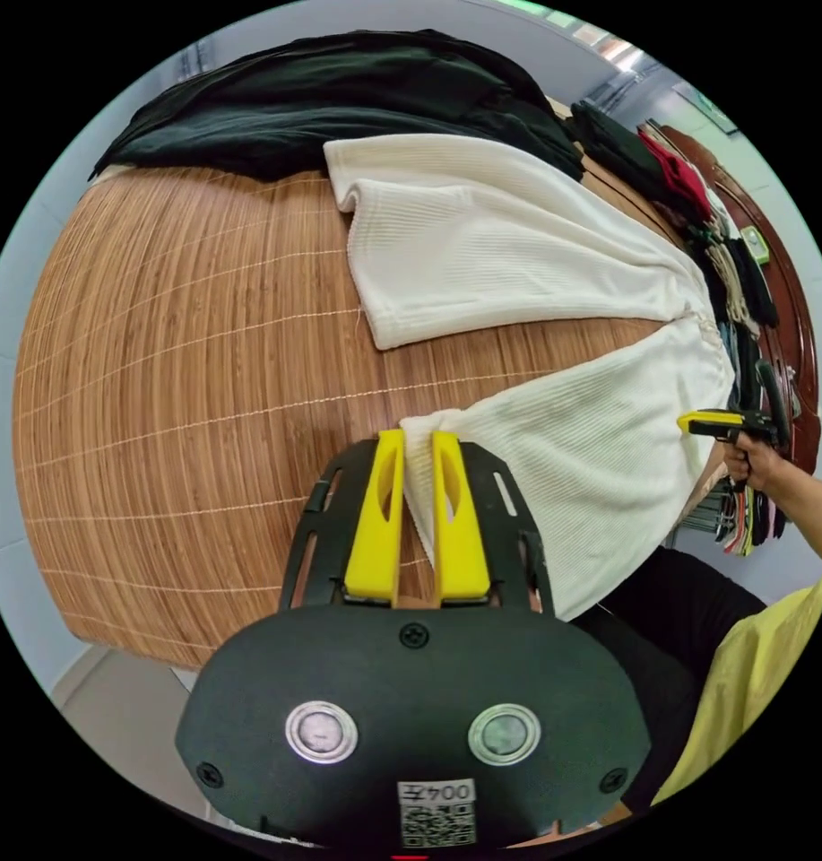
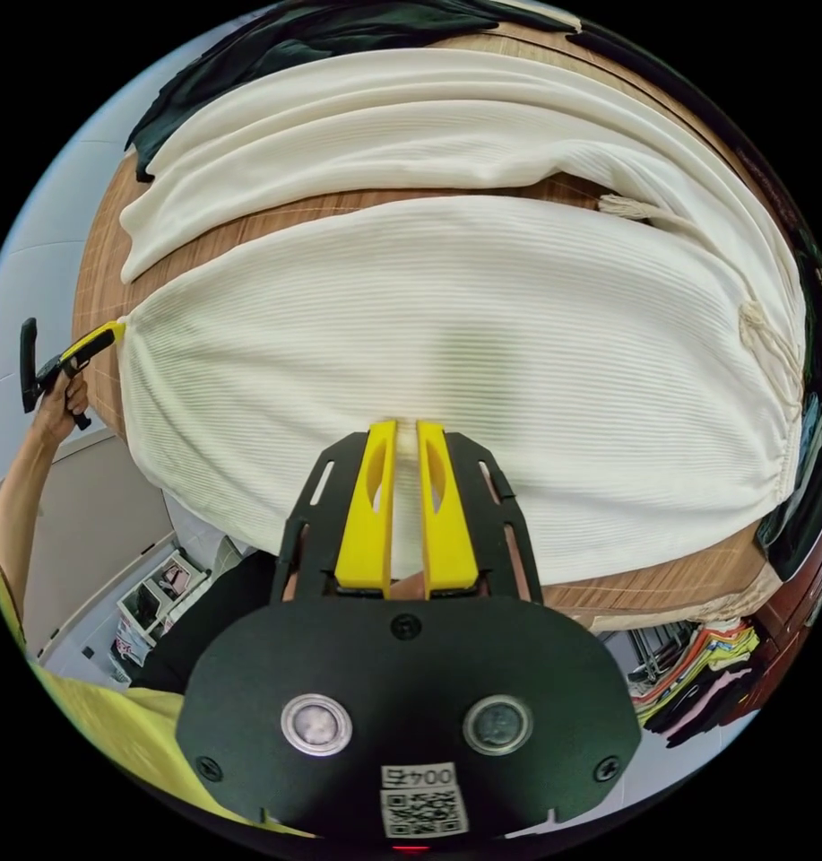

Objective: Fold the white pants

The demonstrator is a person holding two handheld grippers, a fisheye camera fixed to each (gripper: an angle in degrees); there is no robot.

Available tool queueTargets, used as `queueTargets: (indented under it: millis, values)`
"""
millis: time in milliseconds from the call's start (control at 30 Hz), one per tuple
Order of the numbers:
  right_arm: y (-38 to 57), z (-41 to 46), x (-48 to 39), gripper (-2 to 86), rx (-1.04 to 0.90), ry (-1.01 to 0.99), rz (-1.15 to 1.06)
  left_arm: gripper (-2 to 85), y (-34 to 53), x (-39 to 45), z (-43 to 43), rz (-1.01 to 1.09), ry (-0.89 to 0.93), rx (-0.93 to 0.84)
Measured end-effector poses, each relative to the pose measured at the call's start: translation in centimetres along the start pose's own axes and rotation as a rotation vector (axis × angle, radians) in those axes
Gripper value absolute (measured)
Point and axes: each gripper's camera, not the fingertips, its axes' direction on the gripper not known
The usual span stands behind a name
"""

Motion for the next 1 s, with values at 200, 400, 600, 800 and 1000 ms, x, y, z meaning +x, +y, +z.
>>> queueTargets:
  millis: [200, 400, 600, 800, 1000]
  values:
    - [-0.2, -0.6, -1.2, 5.1, -0.018, 0.073, -0.027, 2.4, -0.5, -1.9, -0.9, -0.077, -0.051, 0.022]
    - [-0.7, -0.5, -2.1, 5.1, -0.035, 0.11, -0.029, 4.4, -2.7, -4.6, 1.2, -0.123, -0.004, -0.095]
    - [1.1, -3.3, -1.4, 4.9, 0.05, 0.073, 0.01, 6.0, 0.7, -6.2, -1.3, -0.21, 0.043, 0.01]
    - [4.5, -5.4, 0.1, 3.6, 0.068, -0.012, 0.093, 6.4, 6.9, -3.1, 0.9, -0.255, 0.101, -0.044]
    - [7.3, -6.5, 0.6, 3.2, 0.056, -0.011, 0.12, 6.1, 7.8, -1.1, 2.8, -0.294, 0.021, -0.074]
